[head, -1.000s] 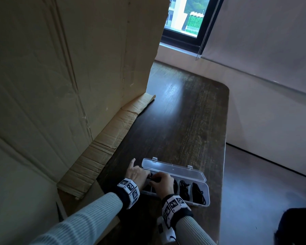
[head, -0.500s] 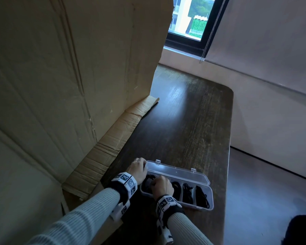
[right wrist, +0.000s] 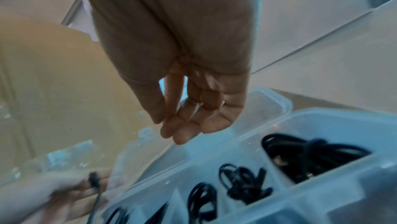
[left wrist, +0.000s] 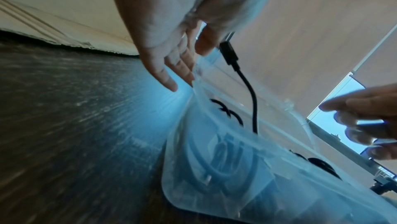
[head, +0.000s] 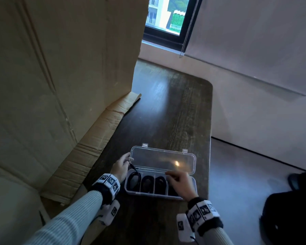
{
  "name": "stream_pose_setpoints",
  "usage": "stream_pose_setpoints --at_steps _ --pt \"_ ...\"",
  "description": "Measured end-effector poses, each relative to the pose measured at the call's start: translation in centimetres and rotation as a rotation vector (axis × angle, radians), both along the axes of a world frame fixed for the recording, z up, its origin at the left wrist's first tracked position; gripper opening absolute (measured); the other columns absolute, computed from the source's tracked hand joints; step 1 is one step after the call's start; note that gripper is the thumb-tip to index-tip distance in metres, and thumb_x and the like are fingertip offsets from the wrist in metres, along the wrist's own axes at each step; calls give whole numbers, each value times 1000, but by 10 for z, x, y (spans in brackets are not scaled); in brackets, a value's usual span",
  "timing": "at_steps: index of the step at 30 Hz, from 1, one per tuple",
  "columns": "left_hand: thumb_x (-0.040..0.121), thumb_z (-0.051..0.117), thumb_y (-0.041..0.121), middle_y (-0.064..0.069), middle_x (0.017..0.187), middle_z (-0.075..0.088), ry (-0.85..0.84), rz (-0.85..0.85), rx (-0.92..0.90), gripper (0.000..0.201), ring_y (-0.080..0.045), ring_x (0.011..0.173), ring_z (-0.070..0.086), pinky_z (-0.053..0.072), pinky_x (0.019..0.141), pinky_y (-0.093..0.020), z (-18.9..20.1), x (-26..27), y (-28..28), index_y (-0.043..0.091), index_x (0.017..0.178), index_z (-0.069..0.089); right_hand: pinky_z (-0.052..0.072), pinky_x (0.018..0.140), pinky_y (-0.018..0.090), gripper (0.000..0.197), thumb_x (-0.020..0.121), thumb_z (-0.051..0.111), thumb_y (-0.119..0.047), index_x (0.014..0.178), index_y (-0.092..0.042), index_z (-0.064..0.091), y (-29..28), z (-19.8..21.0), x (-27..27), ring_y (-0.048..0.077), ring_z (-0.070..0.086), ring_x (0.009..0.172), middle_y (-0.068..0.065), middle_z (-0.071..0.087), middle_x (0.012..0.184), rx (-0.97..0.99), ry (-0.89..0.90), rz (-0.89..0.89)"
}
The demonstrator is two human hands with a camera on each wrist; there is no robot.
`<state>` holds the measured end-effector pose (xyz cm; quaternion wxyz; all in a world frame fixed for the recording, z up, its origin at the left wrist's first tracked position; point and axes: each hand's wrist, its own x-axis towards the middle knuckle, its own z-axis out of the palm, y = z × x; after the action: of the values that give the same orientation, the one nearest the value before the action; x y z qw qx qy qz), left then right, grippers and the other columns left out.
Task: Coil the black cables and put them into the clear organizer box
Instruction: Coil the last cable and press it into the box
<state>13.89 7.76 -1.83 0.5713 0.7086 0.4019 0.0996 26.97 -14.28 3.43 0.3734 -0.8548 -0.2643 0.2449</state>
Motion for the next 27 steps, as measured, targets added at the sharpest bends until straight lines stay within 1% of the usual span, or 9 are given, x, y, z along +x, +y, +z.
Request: stream_pose_setpoints --at_steps 2,4,6,10,12,16,20,24,27 --pt "92 41 39 8 101 71 -95 27 -58 30 -16 99 65 50 93 -42 3 -7 1 36 114 61 56 75 19 15 86 69 -13 100 -19 75 -17 3 12 2 70 74 -4 75 89 30 0 -111" --pt "89 46 55 6 103 70 -108 -38 -70 35 -14 99 64 50 91 -36 8 -13 -1 33 109 65 56 74 17 16 87 69 -13 99 -20 75 -27 6 17 0 69 72 -7 74 84 28 -5 -161" --pt "90 58 43 5 107 68 -52 -96 30 30 -12 101 64 50 88 -28 7 -19 -4 26 113 65 57 76 20 16 87 69 -13 100 -20 75 -32 7 16 1 68 74 -8 74 85 26 -11 -169" --pt "82 71 13 7 96 70 -18 -47 212 16 -11 92 66 51 74 -16 4 -23 -12 27 90 68 49 74 5 18 88 68 -14 105 -17 74 -29 9 1 -6 64 80 -8 72 90 87 -52 -165" --pt "75 76 8 7 96 69 5 -25 229 26 -8 89 66 55 78 -23 4 -23 -15 25 93 68 46 71 1 17 88 68 -13 103 -16 74 -27 11 -6 0 65 85 -7 72 91 172 -115 -207" --pt "54 88 6 -2 119 55 87 -20 252 78 -16 102 60 53 89 -35 -5 -16 -31 20 121 50 56 77 31 22 81 74 -8 102 -13 72 -19 19 -13 7 60 82 -3 63 95 298 -375 -240" --pt "59 86 14 -9 130 46 246 4 304 87 -23 112 52 46 93 -33 -12 -15 -45 13 131 37 42 97 46 68 67 83 -36 130 -31 57 -14 21 -4 25 42 128 4 45 142 -9 -727 -121" --pt "63 81 31 -1 132 47 329 -169 424 88 -20 119 51 45 96 -38 -11 -23 -43 20 135 31 22 113 50 90 74 74 -45 150 -33 26 -9 19 15 19 7 149 -3 8 163 -187 -695 54" --pt "76 70 24 -6 142 38 329 -161 533 79 -22 126 45 43 101 -38 -7 -25 -46 16 141 26 21 114 54 82 82 68 -40 151 -31 24 3 19 26 17 3 150 -6 5 162 -225 -544 20"
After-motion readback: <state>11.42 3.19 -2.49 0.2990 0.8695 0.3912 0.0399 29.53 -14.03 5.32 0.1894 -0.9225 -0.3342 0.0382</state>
